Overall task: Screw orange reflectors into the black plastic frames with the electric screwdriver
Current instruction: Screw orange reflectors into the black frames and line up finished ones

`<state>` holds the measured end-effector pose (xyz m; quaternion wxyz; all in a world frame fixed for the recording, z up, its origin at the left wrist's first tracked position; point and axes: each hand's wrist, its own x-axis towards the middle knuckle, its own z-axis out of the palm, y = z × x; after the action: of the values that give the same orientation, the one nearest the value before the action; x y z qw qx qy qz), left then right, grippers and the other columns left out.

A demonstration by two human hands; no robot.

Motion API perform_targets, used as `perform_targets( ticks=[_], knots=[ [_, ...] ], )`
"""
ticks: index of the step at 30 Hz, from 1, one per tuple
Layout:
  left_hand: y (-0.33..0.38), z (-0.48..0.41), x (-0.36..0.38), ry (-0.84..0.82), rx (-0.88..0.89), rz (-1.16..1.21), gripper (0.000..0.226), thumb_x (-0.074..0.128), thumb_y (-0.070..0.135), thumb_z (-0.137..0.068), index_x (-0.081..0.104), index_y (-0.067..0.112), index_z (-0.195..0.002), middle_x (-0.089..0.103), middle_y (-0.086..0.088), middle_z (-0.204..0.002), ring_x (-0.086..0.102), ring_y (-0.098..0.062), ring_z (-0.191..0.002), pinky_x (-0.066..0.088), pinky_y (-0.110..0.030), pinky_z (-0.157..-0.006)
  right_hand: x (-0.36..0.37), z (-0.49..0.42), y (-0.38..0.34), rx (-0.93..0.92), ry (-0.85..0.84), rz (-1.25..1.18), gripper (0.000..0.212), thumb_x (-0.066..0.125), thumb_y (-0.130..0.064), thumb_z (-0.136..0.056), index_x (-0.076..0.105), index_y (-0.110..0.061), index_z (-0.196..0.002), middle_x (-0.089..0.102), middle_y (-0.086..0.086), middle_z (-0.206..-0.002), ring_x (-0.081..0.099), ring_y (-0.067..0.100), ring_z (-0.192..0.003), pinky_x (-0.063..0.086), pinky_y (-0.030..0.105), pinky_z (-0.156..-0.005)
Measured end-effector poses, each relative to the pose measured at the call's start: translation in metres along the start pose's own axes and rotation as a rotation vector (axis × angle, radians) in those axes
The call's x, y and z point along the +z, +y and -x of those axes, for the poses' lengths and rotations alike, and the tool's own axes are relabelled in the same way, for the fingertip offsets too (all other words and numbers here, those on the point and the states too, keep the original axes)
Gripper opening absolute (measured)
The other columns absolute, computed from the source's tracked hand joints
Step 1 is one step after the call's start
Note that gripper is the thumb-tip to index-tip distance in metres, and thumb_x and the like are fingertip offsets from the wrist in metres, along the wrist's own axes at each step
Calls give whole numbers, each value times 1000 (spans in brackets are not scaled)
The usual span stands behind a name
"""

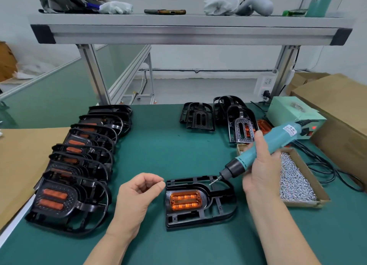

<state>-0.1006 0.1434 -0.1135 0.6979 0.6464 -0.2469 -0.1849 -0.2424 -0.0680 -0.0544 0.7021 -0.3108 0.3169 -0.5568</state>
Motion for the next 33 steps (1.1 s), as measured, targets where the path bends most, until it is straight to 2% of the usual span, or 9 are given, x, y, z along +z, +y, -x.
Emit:
perform_targets(
  ticks=[5, 7, 10, 13, 18, 22, 25, 28, 33],
  knots=[
    [-3, 0, 1, -21, -37, -39, 19, 77, 0, -80, 79, 19, -83, 76, -6, -82, 66, -8, -75, 53, -15, -71, 22, 16, 0, 185, -36, -201, 25, 75, -34, -85, 58, -19, -96, 50, -5, -74, 48, 8, -62, 42, 20, -64],
    [-4, 1, 1, -28, -39, -61, 21, 75, 1, -82, 79, 21, -84, 76, -7, -84, 66, -10, -76, 54, -17, -73, 30, 19, 0, 270, -74, -244, 23, 72, -38, -85, 62, -18, -86, 46, -6, -69, 42, 8, -58, 36, 19, -56],
    [-2, 2, 2, -19, 6, -118, 24, 72, 1, -86, 77, 24, -85, 75, -5, -83, 65, -7, -75, 52, -16, -73, 38, 24, 0, 376, -154, -304, 23, 71, -38, -83, 65, -17, -82, 44, -7, -63, 40, 7, -52, 34, 18, -46],
    [5, 4, 4, -69, 48, -210, 22, 69, 6, -91, 74, 27, -86, 73, -3, -84, 63, -9, -76, 52, -20, -75, 47, 31, 3, 329, -168, -230, 23, 76, -32, -76, 65, -16, -88, 54, -5, -67, 48, 7, -53, 40, 19, -51],
    [24, 2, 10, -243, 65, -354, 21, 65, 10, -95, 69, 28, -86, 70, -5, -84, 62, -22, -79, 49, -29, -77, 59, 34, 13, 178, -87, -124, 25, 75, -24, -85, 58, -13, -99, 54, -1, -64, 50, 10, -53, 45, 19, -53],
    [33, 5, 15, -299, 13, -305, 28, 60, 4, -96, 67, 27, -81, 70, -4, -81, 58, -10, -74, 47, -20, -72, 62, 35, 18, 93, -76, -104, 22, 75, -23, -85, 58, -14, -96, 54, -1, -58, 49, 11, -51, 47, 18, -52],
    [33, 9, 16, -299, -36, -224, 29, 58, 1, -96, 68, 22, -80, 69, -7, -80, 59, -8, -72, 46, -16, -70, 61, 37, 21, 73, -79, -85, 22, 75, -24, -86, 57, -15, -95, 54, -3, -56, 50, 11, -51, 47, 19, -54],
    [32, 10, 16, -308, -42, -235, 27, 59, 0, -95, 68, 21, -80, 69, -5, -78, 58, -7, -71, 47, -16, -69, 59, 38, 22, 75, -71, -85, 23, 74, -25, -86, 57, -14, -95, 53, -3, -56, 49, 10, -51, 45, 24, -59],
    [32, 12, 20, -304, -29, -253, 27, 61, 1, -95, 67, 23, -80, 68, -13, -80, 57, -8, -70, 46, -18, -68, 59, 40, 21, 69, -72, -83, 21, 74, -24, -87, 56, -15, -91, 54, -3, -56, 50, 10, -51, 45, 25, -62]
  ],
)
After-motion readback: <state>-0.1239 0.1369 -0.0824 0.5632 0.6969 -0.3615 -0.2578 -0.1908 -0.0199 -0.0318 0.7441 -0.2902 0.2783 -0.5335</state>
